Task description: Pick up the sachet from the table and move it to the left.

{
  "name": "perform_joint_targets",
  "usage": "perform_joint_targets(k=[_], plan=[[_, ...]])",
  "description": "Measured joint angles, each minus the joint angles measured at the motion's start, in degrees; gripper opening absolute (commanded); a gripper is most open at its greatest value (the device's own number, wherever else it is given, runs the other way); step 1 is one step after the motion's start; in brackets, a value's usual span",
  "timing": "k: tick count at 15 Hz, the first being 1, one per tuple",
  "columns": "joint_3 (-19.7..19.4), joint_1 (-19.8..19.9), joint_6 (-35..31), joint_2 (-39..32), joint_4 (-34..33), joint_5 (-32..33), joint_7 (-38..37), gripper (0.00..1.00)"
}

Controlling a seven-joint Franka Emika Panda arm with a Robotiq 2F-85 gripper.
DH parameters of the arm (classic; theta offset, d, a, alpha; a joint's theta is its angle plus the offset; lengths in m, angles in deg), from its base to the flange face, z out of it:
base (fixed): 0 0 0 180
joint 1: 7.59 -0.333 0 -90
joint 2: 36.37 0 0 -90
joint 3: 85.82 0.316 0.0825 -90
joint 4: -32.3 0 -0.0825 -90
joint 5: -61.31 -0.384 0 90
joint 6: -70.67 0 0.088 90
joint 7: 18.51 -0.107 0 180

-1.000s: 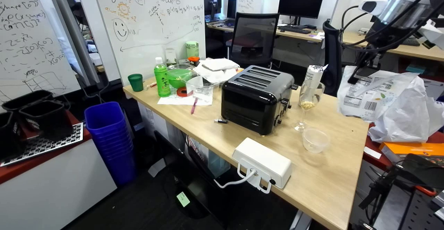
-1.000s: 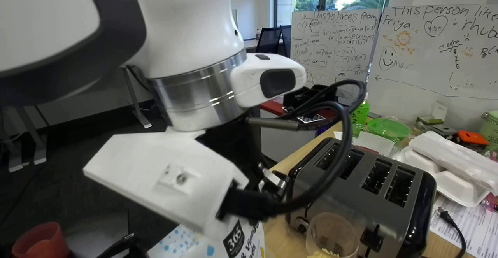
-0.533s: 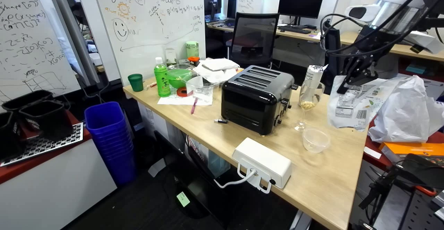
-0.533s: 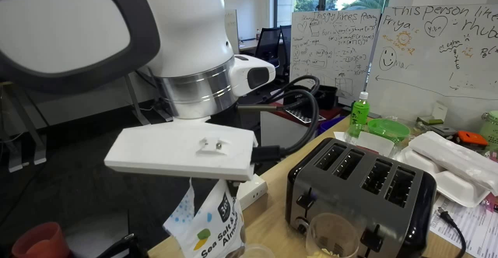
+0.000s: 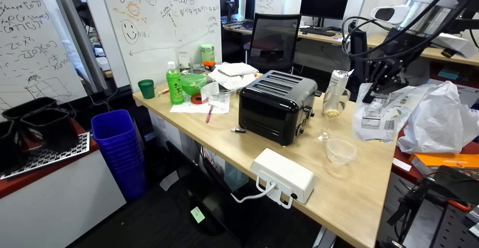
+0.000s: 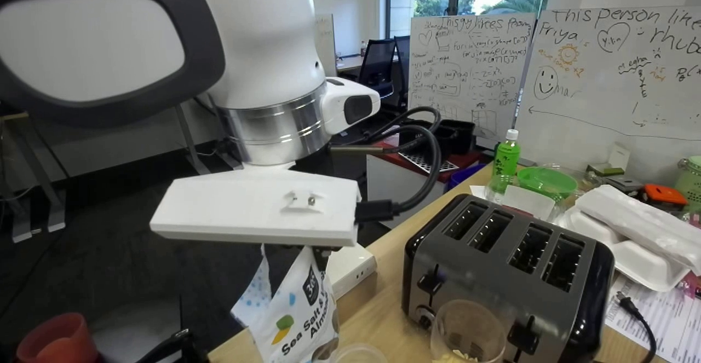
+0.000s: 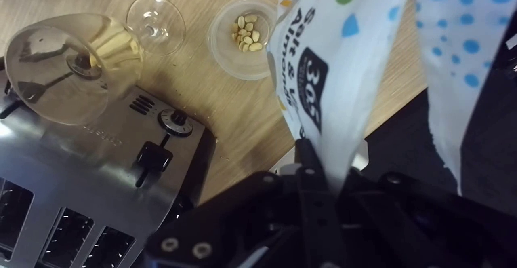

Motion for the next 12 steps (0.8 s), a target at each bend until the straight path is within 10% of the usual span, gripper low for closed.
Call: perform_joint_targets(k=[12], plan=[[6.27, -2.92, -0.11, -2.08, 0.17, -0.89, -0.12, 0.0]])
